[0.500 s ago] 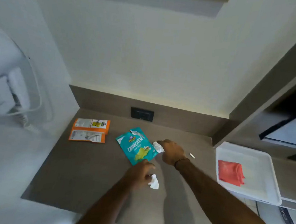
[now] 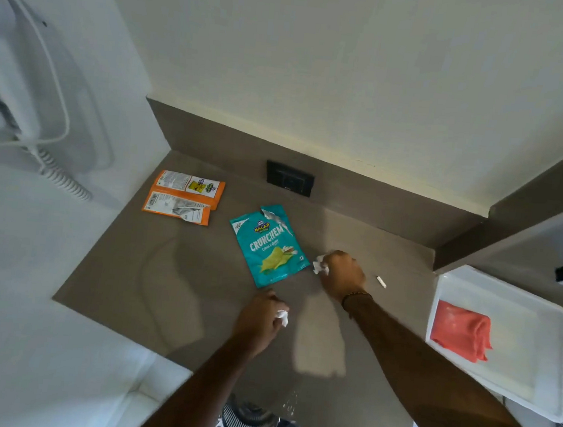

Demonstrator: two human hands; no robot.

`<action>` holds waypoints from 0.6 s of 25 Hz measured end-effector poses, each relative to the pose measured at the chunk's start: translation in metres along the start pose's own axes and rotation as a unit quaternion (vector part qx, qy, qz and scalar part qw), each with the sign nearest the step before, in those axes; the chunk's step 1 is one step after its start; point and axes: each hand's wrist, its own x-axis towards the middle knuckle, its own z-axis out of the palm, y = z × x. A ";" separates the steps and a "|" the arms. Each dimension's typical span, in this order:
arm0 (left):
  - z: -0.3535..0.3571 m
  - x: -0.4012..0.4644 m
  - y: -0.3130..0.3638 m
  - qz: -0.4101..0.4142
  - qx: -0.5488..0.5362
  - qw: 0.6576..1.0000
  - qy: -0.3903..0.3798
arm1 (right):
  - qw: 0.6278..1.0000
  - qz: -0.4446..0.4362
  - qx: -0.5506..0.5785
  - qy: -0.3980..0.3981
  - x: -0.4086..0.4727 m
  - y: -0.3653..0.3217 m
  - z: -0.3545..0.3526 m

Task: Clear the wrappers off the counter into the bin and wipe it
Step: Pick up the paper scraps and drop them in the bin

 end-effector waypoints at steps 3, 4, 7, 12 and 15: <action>-0.005 -0.010 0.003 -0.020 -0.052 0.998 0.013 | 0.995 0.060 0.082 0.017 -0.041 0.010 -0.004; -0.008 -0.014 0.006 -0.029 -0.083 0.996 0.015 | 0.989 0.081 0.126 0.018 -0.056 0.009 -0.004; -0.018 -0.034 0.012 -0.051 -0.195 0.979 0.025 | 0.941 0.116 0.314 -0.053 -0.107 -0.008 0.004; -0.026 -0.096 -0.009 -0.029 -0.232 0.972 -0.015 | 0.914 0.069 0.395 -0.055 -0.190 -0.043 0.041; -0.018 -0.139 -0.032 -0.013 -0.225 0.974 -0.034 | 0.930 0.071 0.356 -0.061 -0.229 -0.064 0.084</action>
